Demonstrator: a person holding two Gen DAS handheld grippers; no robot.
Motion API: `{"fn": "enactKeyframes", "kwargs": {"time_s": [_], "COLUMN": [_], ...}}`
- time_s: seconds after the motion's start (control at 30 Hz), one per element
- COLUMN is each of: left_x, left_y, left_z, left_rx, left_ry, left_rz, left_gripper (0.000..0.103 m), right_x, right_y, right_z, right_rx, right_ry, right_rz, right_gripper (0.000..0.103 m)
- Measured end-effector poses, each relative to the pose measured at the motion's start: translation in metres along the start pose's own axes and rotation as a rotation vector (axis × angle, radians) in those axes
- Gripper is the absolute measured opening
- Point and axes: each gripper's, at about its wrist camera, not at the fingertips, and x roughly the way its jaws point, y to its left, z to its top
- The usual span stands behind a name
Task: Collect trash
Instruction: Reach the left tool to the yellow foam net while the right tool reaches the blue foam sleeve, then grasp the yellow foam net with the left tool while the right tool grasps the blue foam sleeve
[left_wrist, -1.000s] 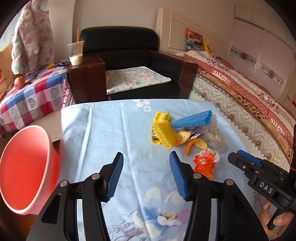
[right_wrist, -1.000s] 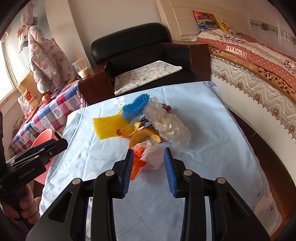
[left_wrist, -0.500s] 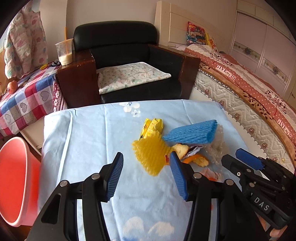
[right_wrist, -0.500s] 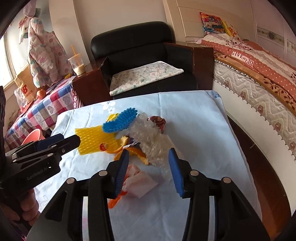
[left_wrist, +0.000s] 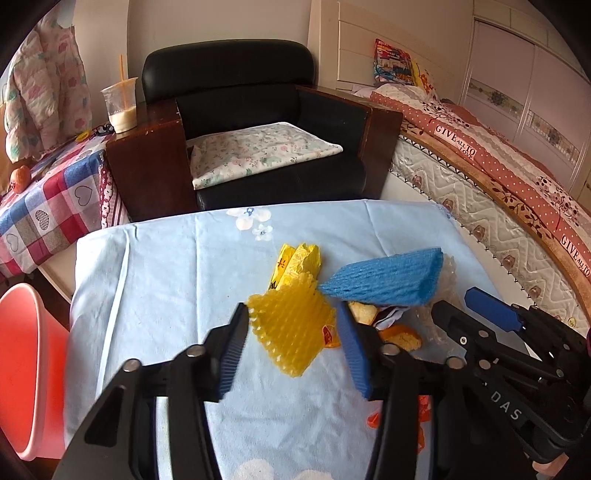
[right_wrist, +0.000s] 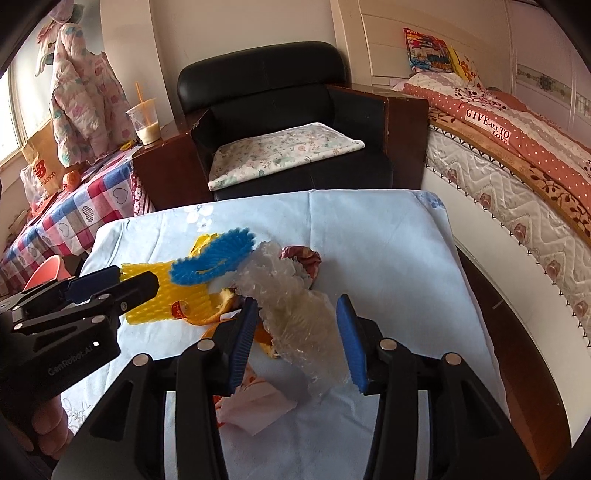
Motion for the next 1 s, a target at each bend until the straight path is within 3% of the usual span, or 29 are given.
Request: {"fn": "enactKeyframes", "kwargs": {"time_s": [0.03, 0.07, 0.17, 0.2, 0.27, 0.33, 1.0], "left_x": [0.001, 0.0, -0.001, -0.002, -0.004, -0.007, -0.048], "left_y": [-0.001, 0.0, -0.001, 0.0, 0.001, 0.003, 0.032], "left_z": [0.0, 0.0, 0.001, 0.001, 0.001, 0.0, -0.013], "left_rx": [-0.004, -0.006, -0.01, -0.011, -0.017, -0.024, -0.082], "left_ry": [0.001, 0.001, -0.005, -0.009, -0.013, -0.019, -0.079], "left_rz": [-0.003, -0.004, -0.003, -0.004, -0.005, -0.01, -0.071], "left_gripper": [0.037, 0.03, 0.013, 0.008, 0.005, 0.004, 0.003], "right_x": [0.0, 0.0, 0.002, 0.001, 0.0, -0.001, -0.038], "right_y": [0.0, 0.0, 0.0, 0.0, -0.001, -0.001, -0.016], "right_z": [0.0, 0.001, 0.002, 0.002, 0.002, 0.001, -0.002], "right_rx": [0.001, 0.001, -0.002, -0.003, -0.005, -0.004, 0.083], "right_ry": [-0.002, -0.002, 0.0, -0.003, -0.003, -0.002, -0.047], "right_rz": [-0.001, -0.003, -0.007, -0.005, -0.004, 0.001, 0.081], "right_gripper": [0.044, 0.034, 0.027, 0.016, 0.014, 0.002, 0.001]}}
